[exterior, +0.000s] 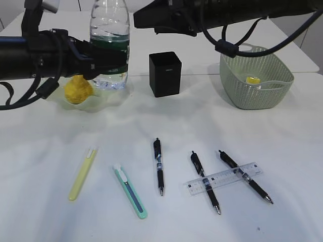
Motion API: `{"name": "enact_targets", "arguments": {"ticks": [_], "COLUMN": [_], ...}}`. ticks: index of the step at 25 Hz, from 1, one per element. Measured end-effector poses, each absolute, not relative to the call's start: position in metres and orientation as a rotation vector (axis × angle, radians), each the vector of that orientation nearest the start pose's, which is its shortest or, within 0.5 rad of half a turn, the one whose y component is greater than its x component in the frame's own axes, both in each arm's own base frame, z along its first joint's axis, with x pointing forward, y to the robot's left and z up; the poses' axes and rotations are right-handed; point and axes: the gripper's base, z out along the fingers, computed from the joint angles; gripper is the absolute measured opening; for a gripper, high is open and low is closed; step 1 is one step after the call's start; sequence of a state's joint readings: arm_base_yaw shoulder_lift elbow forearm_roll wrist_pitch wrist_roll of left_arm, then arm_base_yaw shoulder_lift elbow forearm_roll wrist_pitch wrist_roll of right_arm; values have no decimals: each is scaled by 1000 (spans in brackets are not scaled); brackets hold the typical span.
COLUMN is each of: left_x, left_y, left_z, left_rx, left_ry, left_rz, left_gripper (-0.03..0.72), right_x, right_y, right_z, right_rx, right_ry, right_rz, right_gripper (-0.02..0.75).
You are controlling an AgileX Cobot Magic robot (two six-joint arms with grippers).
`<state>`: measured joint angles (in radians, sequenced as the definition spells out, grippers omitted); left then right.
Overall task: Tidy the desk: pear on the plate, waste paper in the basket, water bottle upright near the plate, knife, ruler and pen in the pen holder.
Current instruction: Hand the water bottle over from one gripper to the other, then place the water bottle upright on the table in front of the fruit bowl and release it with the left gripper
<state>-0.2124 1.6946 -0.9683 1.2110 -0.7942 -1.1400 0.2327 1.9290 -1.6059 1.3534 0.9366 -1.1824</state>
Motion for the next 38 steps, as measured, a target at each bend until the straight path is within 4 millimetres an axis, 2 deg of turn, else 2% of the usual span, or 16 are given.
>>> {"name": "enact_targets", "arguments": {"ticks": [13,17,26,33,38], "left_x": [332,332,333,332,332], "left_y": [-127,-127,-126,-126,-126], "left_z": [247,247,245,245,245], "left_rx": [683,686,680,692,699], "left_ry": [1766,1768,1782,1783,1784], "left_rz": [-837,-834,-813,-809,-807], "left_gripper": [379,378,378,377,377], "right_x": [410,414,426,430,431], "right_y": [162,154,116,108,104], "right_z": [298,297,294,291,282], "right_rx": [-823,-812,-752,-741,-662], "right_ry": [1964,1972,2007,2030,2083], "right_rz": [887,843,748,674,652], "right_gripper": [576,575,575,575,575]}}
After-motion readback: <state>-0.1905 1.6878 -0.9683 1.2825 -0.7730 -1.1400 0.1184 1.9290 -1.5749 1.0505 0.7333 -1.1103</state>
